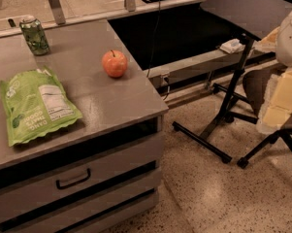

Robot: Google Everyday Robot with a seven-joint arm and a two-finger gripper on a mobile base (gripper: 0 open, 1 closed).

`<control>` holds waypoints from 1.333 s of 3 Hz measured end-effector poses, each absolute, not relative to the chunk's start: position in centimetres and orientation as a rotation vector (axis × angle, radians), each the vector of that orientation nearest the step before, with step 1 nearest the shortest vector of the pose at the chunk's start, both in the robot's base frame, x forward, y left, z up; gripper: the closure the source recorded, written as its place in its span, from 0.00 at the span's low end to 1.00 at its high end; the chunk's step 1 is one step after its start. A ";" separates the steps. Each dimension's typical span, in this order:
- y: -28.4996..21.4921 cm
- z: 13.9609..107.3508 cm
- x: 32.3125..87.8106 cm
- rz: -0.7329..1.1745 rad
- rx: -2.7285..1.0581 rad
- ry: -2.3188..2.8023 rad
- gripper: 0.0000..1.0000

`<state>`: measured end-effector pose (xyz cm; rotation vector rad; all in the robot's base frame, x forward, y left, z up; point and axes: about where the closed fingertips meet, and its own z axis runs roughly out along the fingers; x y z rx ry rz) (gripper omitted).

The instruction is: Move apple near green can

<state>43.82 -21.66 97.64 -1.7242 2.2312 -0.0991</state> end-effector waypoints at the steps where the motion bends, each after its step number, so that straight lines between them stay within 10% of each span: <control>1: -21.7 97.6 43.8 -0.099 -1.724 2.231 0.00; 4: -8.5 103.0 58.0 0.231 -1.651 1.747 0.00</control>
Offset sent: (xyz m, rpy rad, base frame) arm 0.0962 0.0827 0.0395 0.2938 -0.1876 0.2206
